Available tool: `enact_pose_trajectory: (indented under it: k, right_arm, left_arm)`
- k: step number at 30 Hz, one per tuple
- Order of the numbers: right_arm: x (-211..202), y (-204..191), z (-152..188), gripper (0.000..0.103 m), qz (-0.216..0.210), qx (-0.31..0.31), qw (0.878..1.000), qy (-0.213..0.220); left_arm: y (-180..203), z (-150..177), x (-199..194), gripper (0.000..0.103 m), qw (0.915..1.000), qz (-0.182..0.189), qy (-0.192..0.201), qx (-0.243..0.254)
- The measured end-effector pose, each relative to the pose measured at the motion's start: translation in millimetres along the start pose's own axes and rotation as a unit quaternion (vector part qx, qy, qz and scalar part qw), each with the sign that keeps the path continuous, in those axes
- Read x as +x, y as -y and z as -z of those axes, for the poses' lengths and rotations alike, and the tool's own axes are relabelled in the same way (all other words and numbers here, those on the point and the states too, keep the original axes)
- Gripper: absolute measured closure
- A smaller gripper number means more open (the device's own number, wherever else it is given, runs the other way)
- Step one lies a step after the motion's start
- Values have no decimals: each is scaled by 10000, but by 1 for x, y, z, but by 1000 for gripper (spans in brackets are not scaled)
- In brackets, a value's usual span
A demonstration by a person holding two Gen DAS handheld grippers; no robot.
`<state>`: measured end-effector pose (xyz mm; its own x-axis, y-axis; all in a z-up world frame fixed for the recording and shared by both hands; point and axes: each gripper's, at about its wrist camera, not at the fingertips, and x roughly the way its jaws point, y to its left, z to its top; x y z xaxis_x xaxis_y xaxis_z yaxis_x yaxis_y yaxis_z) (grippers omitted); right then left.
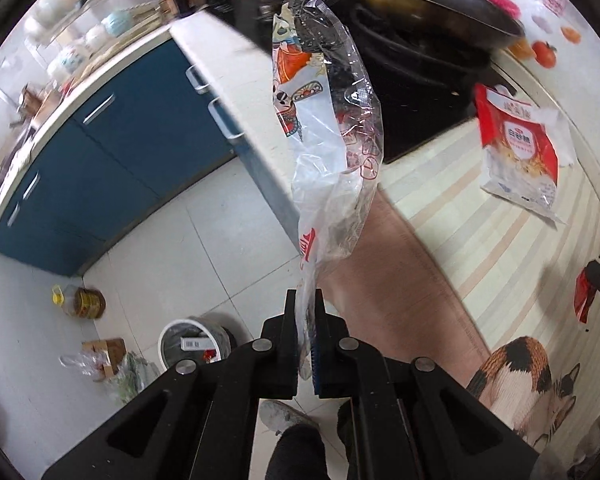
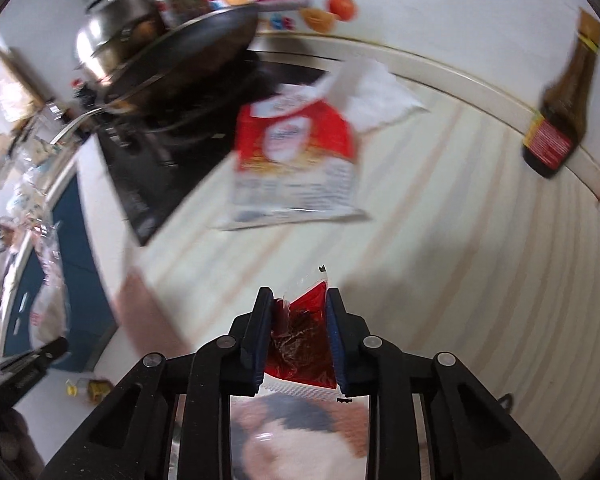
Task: Collect trash
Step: 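Grasp the red sauce packet with the right tool while the left tool grasps the clear wrapper, then carry the sauce packet and clear wrapper over the trash bin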
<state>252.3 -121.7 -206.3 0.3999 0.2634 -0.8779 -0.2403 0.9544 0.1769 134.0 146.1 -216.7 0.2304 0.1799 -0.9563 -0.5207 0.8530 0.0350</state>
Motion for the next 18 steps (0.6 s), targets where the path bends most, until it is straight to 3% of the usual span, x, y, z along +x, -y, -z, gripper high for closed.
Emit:
enact_pose_trajectory:
  k: [9, 15, 18]
  right_arm:
    - [3, -126, 27, 76, -871, -837, 9921, -323]
    - [35, -219, 80, 77, -1245, -1563, 9763, -831]
    - [59, -267, 124, 77, -1348, -2038, 9624, -1183]
  left_arm:
    - [-95, 47, 7, 101, 9963, -70, -215, -826]
    - [-186, 109, 42, 101, 9824, -148, -650, -1744]
    - [-227, 147, 75, 101, 9736, -191, -953, -2064]
